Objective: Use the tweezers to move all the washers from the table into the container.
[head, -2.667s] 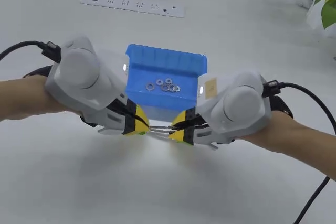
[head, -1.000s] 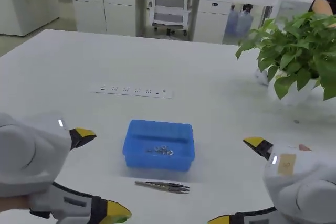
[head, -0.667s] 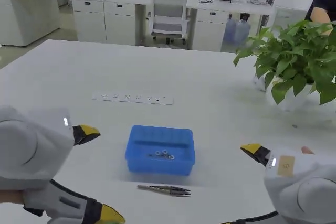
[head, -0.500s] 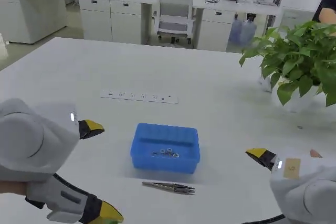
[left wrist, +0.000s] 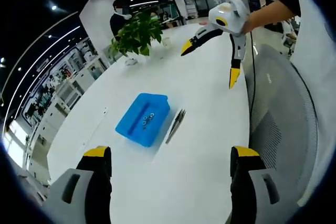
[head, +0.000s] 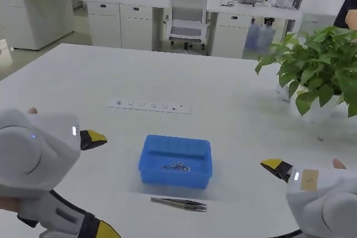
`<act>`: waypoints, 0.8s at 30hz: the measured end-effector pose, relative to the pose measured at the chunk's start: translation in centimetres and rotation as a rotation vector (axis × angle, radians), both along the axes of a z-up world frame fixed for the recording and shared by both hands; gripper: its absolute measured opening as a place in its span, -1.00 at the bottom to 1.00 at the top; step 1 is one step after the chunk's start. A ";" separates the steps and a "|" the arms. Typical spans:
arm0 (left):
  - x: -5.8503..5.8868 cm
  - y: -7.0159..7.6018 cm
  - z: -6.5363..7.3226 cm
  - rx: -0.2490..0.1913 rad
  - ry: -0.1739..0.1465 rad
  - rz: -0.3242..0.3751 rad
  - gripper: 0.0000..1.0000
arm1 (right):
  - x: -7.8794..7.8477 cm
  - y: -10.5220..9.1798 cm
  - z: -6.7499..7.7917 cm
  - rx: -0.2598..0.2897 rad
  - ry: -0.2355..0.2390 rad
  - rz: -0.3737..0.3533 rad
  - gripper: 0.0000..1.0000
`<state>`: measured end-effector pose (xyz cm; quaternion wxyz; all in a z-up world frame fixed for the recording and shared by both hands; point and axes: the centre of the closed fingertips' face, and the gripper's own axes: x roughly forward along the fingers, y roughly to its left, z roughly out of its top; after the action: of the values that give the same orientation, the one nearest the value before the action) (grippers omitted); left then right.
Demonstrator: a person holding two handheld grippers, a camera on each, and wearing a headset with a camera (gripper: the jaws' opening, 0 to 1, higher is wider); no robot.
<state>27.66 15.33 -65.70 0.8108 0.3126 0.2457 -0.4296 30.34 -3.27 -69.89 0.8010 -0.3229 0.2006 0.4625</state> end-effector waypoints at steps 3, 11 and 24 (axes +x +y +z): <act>0.1 0.3 0.2 0.000 0.011 0.006 0.99 | 0.0 -0.2 -0.3 0.001 0.011 -0.003 1.00; 0.0 0.5 -0.6 0.028 0.045 -0.014 0.99 | -0.6 -0.4 -1.1 0.013 0.072 0.002 1.00; 0.0 -0.2 -0.6 0.039 0.051 -0.020 0.99 | -0.6 -0.3 -0.4 0.046 0.065 -0.010 1.00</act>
<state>27.62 15.15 -66.29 0.7937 0.3195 0.2715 -0.4407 29.76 -3.56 -70.29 0.8035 -0.2884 0.2174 0.4731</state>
